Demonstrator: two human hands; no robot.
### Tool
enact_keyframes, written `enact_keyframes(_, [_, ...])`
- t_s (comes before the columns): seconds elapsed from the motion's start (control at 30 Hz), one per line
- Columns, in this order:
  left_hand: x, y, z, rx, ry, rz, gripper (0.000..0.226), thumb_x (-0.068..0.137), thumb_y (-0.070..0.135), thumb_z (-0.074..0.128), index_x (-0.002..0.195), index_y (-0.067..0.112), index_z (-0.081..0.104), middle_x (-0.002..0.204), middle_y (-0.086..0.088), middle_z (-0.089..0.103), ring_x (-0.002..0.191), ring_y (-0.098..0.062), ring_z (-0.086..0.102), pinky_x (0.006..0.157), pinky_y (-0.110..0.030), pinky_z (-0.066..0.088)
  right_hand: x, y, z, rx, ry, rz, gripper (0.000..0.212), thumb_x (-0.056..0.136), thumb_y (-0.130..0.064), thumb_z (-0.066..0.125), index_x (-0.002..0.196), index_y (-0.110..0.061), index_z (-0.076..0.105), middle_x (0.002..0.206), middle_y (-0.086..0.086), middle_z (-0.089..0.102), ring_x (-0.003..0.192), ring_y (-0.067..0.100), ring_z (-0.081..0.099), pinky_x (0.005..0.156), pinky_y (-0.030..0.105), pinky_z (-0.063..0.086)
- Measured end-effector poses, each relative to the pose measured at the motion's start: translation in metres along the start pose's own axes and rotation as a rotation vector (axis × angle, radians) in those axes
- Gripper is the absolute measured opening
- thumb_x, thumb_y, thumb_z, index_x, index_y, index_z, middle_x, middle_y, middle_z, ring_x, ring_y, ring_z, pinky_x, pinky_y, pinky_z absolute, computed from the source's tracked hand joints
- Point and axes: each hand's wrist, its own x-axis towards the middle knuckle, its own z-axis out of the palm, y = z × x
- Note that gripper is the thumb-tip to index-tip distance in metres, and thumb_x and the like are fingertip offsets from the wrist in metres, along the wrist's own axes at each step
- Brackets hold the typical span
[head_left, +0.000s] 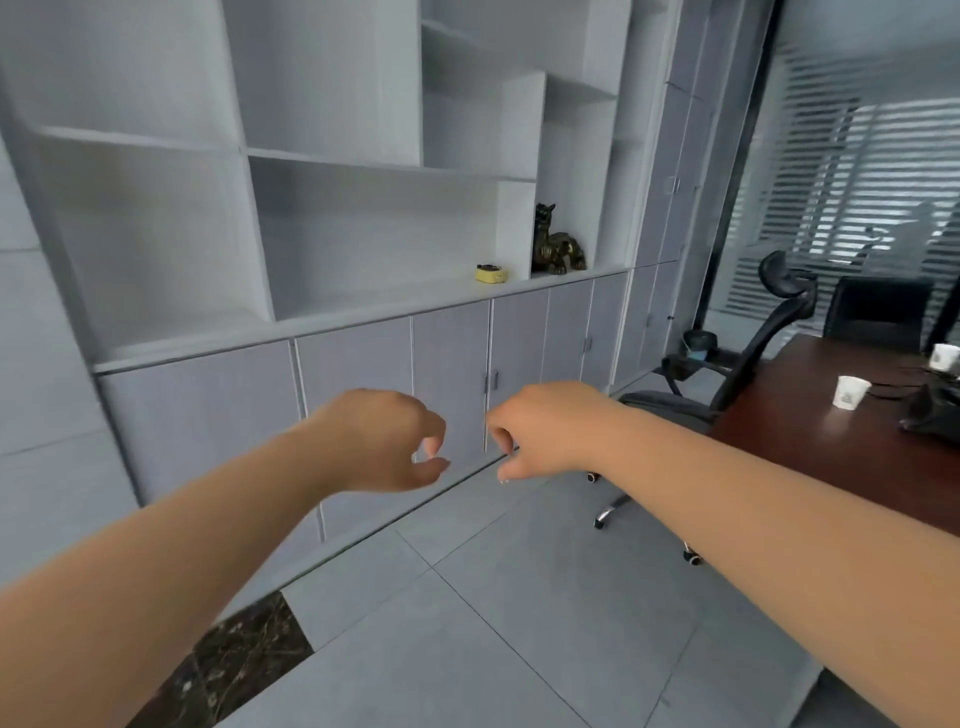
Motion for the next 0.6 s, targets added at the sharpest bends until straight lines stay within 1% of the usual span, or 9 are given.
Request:
enact_keyframes(0.1, [0.041, -0.028, 0.016, -0.009, -0.021, 0.012, 0.029, 0.092, 0.05, 0.042, 0.104, 0.029, 0.057, 0.101, 0.01, 0.059, 0.086, -0.011, 0.05, 0.077, -0.024, 0.042, 0.039, 0.022, 0.008, 0.023, -0.012, 0.024, 0.022, 0.086, -0.038, 0.059, 0.088, -0.022, 0.045, 0.094, -0.003, 0.053, 0.087, 0.018, 0.048, 0.052, 0.022, 0.028])
enact_keyframes(0.2, [0.079, -0.047, 0.027, -0.012, -0.048, 0.03, 0.029, 0.091, 0.05, 0.042, 0.104, 0.029, 0.057, 0.1, 0.009, 0.059, 0.091, -0.013, 0.054, 0.082, -0.028, 0.046, 0.068, 0.041, 0.017, 0.023, -0.007, 0.037, 0.022, 0.086, -0.039, 0.059, 0.089, -0.022, 0.044, 0.094, -0.004, 0.051, 0.087, 0.017, 0.046, 0.052, 0.022, 0.027])
enact_keyframes(0.3, [0.124, -0.063, 0.039, -0.016, -0.026, 0.068, 0.028, 0.091, 0.05, 0.043, 0.101, 0.029, 0.057, 0.1, 0.01, 0.059, 0.092, -0.014, 0.054, 0.082, -0.028, 0.047, 0.098, 0.067, 0.025, 0.033, 0.017, 0.056, 0.022, 0.087, -0.04, 0.058, 0.091, -0.023, 0.045, 0.091, -0.005, 0.047, 0.087, 0.016, 0.045, 0.052, 0.022, 0.026])
enact_keyframes(0.37, [0.157, -0.071, 0.049, -0.028, -0.003, 0.103, 0.026, 0.09, 0.05, 0.044, 0.099, 0.029, 0.057, 0.098, 0.01, 0.058, 0.087, -0.014, 0.051, 0.081, -0.028, 0.047, 0.12, 0.088, 0.033, 0.054, 0.015, 0.076, 0.022, 0.087, -0.04, 0.058, 0.091, -0.023, 0.044, 0.091, -0.005, 0.047, 0.09, 0.017, 0.047, 0.053, 0.024, 0.029])
enact_keyframes(0.4, [0.176, -0.075, 0.056, -0.028, 0.002, 0.126, 0.024, 0.09, 0.05, 0.044, 0.097, 0.03, 0.055, 0.095, 0.011, 0.056, 0.084, -0.013, 0.048, 0.08, -0.027, 0.046, 0.132, 0.101, 0.04, 0.063, 0.014, 0.087, 0.023, 0.087, -0.041, 0.058, 0.09, -0.023, 0.043, 0.087, -0.006, 0.048, 0.089, 0.017, 0.047, 0.054, 0.025, 0.03])
enact_keyframes(0.47, [0.215, -0.083, 0.07, -0.023, 0.006, 0.171, 0.018, 0.091, 0.049, 0.044, 0.09, 0.032, 0.05, 0.09, 0.012, 0.05, 0.081, -0.011, 0.044, 0.079, -0.027, 0.046, 0.154, 0.13, 0.058, 0.088, 0.013, 0.116, 0.022, 0.087, -0.04, 0.058, 0.089, -0.023, 0.044, 0.075, -0.009, 0.042, 0.084, 0.016, 0.044, 0.053, 0.024, 0.028])
enact_keyframes(0.5, [0.233, -0.087, 0.077, -0.029, 0.004, 0.184, 0.018, 0.091, 0.049, 0.044, 0.09, 0.032, 0.05, 0.09, 0.012, 0.049, 0.081, -0.011, 0.043, 0.079, -0.027, 0.046, 0.163, 0.144, 0.067, 0.09, 0.008, 0.132, 0.021, 0.087, -0.04, 0.058, 0.09, -0.023, 0.045, 0.072, -0.01, 0.039, 0.083, 0.015, 0.043, 0.053, 0.023, 0.028])
enact_keyframes(0.6, [0.29, -0.097, 0.091, -0.037, -0.003, 0.208, 0.022, 0.091, 0.048, 0.044, 0.098, 0.03, 0.054, 0.092, 0.011, 0.052, 0.083, -0.011, 0.044, 0.08, -0.028, 0.046, 0.188, 0.187, 0.089, 0.078, -0.023, 0.18, 0.023, 0.086, -0.042, 0.058, 0.093, -0.023, 0.05, 0.072, -0.01, 0.039, 0.087, 0.015, 0.046, 0.054, 0.026, 0.029])
